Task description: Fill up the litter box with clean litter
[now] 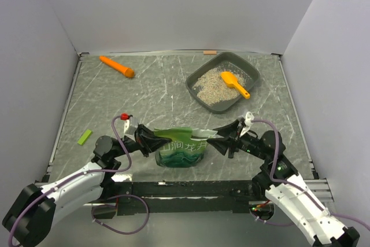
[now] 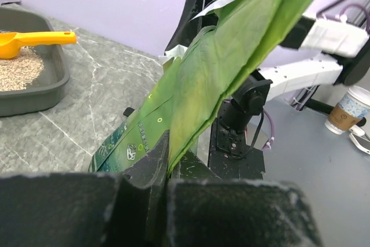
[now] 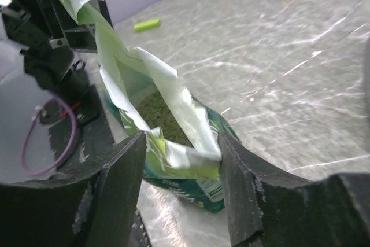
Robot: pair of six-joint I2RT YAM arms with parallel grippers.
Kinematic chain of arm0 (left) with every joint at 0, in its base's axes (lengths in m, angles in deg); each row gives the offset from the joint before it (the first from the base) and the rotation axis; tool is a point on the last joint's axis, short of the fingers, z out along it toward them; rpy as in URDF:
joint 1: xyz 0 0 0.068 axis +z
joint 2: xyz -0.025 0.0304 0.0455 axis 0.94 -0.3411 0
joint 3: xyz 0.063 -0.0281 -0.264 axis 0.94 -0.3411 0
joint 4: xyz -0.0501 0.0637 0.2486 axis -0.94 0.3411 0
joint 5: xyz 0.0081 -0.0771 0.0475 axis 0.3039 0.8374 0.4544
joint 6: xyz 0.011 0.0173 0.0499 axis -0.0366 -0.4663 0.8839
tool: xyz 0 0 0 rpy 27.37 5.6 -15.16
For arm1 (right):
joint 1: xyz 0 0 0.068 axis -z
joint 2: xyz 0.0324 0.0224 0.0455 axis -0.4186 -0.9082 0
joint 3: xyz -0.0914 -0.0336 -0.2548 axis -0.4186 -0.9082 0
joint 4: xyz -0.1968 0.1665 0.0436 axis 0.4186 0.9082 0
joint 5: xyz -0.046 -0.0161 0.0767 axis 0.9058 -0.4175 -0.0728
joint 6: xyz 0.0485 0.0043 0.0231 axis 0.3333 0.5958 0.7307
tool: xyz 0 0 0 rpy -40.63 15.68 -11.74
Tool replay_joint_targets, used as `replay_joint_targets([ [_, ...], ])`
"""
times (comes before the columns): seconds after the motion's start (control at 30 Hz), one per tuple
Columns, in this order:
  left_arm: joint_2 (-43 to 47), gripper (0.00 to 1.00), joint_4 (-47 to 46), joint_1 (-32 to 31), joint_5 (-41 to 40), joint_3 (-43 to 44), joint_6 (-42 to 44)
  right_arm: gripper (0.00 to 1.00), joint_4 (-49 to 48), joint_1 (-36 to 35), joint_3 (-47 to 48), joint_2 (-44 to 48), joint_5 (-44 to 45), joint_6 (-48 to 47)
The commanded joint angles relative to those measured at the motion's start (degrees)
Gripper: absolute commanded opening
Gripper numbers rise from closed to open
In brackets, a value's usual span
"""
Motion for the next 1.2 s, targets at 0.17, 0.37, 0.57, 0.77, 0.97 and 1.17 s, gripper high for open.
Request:
replay_joint_targets([
  [0.17, 2.61, 0.01, -7.60, 0.05, -2.30, -1.42, -1.13, 0.64, -17.24, 1.43, -7.13, 2.29, -0.25, 1.92],
  [0.37, 7.71, 0.01, -4.87, 0.13, -2.74, -2.74, -0.95, 0.66, -30.34, 1.52, -9.95, -3.86, -6.48, 2.98],
  [0.57, 9.13, 0.01, -4.69, 0.05, -3.27, -3.45, -0.77, 0.66, -38.49, 1.96, -7.66, -12.30, -17.56, 5.25],
  [0.77, 7.63, 0.01, -6.63, 0.05, -2.48, -3.89, -1.21, 0.49, -43.34, 1.79, -7.05, -16.43, -22.58, 7.10],
  [0.97, 7.37, 0.01, -6.63, 0.13, -2.13, -3.89, -1.56, 0.44, -45.82, 1.79, -8.01, -17.23, -22.32, 8.17],
  [1.17, 7.81, 0.01, -6.28, 0.13, -2.04, -3.97, -2.26, 0.40, -46.78, 1.79, -8.89, -16.35, -21.26, 8.25],
])
